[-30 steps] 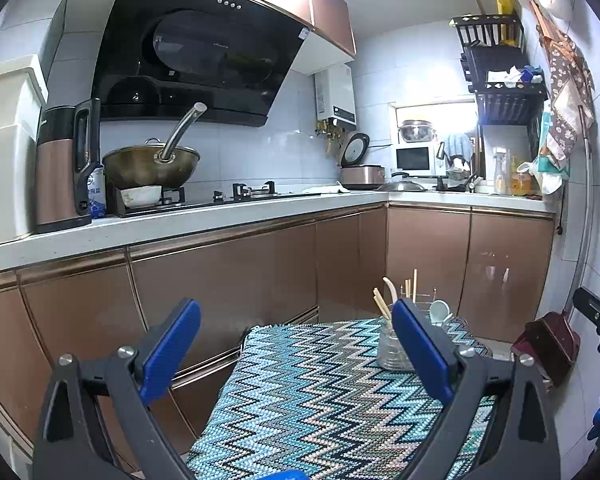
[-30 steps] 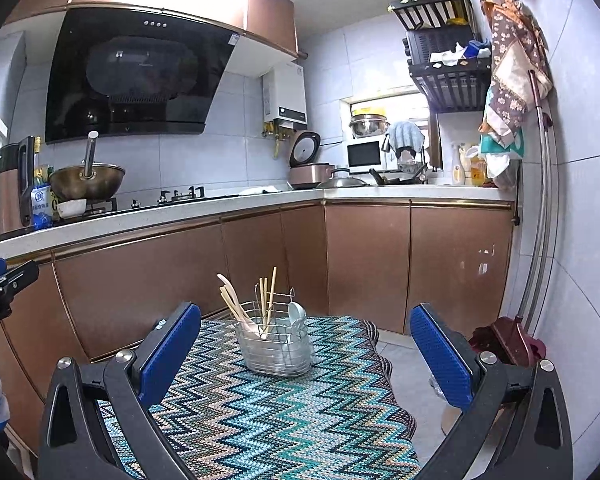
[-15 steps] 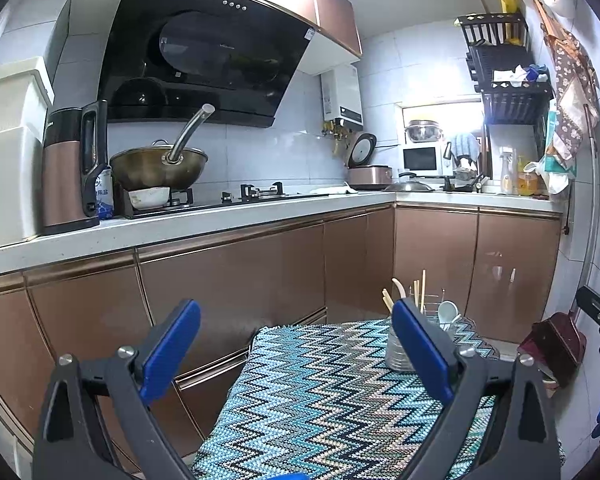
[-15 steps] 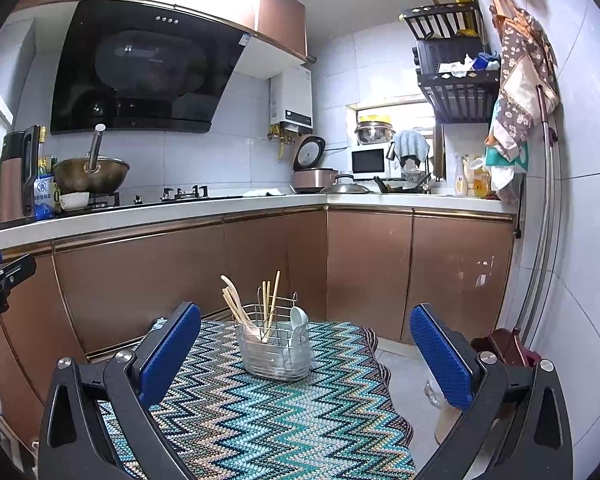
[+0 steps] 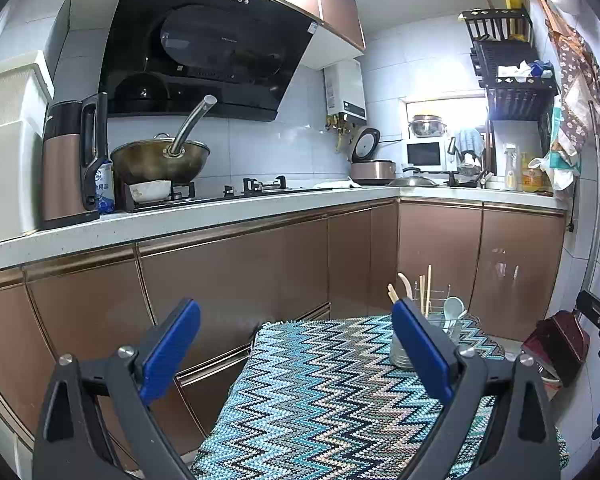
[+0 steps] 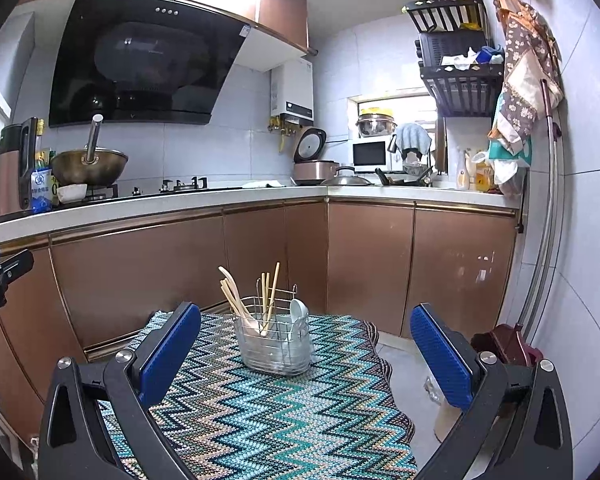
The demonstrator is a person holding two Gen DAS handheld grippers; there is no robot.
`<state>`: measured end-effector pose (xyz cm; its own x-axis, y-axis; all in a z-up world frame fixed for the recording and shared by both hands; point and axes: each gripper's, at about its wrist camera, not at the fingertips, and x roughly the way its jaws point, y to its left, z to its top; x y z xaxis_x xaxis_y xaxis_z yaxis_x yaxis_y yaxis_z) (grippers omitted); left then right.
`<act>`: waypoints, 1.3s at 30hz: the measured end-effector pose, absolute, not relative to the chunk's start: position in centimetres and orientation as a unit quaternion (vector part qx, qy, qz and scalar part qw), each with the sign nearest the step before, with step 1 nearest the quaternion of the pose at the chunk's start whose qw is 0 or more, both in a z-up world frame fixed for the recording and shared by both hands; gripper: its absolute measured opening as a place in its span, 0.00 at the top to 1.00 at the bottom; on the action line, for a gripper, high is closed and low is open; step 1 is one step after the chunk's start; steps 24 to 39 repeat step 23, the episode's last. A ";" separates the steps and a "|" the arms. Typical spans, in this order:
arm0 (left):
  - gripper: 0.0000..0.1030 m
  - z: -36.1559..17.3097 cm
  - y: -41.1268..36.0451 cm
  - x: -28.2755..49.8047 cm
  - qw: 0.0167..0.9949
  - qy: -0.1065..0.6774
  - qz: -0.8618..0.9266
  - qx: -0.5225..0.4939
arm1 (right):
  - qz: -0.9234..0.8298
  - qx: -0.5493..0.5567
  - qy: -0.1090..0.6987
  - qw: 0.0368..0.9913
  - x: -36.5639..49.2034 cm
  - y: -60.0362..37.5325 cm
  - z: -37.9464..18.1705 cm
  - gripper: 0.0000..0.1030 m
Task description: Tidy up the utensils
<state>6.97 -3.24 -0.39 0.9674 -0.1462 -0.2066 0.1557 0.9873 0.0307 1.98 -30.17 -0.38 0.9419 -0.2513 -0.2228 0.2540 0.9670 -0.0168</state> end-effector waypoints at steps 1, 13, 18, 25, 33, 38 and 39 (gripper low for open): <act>0.06 -0.4 -3.2 7.0 0.992 0.103 -0.076 0.023 | -0.128 0.006 0.113 0.985 2.1 -30.2 -0.4 0.00; 0.06 -0.7 -3.2 7.6 0.991 0.109 -0.076 0.023 | -0.132 0.001 0.116 0.984 2.5 -30.1 -0.5 0.00; 0.06 -0.7 -3.2 7.7 0.991 0.110 -0.076 0.021 | -0.135 -0.001 0.116 0.984 2.6 -30.0 -0.5 0.00; 0.06 -0.7 -3.1 7.6 0.991 0.112 -0.075 0.017 | -0.137 -0.004 0.116 0.984 2.5 -29.9 -0.5 0.00; 0.06 -0.7 -3.1 7.6 0.991 0.112 -0.075 0.017 | -0.137 -0.004 0.116 0.984 2.5 -29.9 -0.5 0.00; 0.06 -0.7 -3.1 7.6 0.991 0.112 -0.075 0.017 | -0.137 -0.004 0.116 0.984 2.5 -29.9 -0.5 0.00; 0.06 -0.7 -3.1 7.6 0.991 0.112 -0.075 0.017 | -0.137 -0.004 0.116 0.984 2.5 -29.9 -0.5 0.00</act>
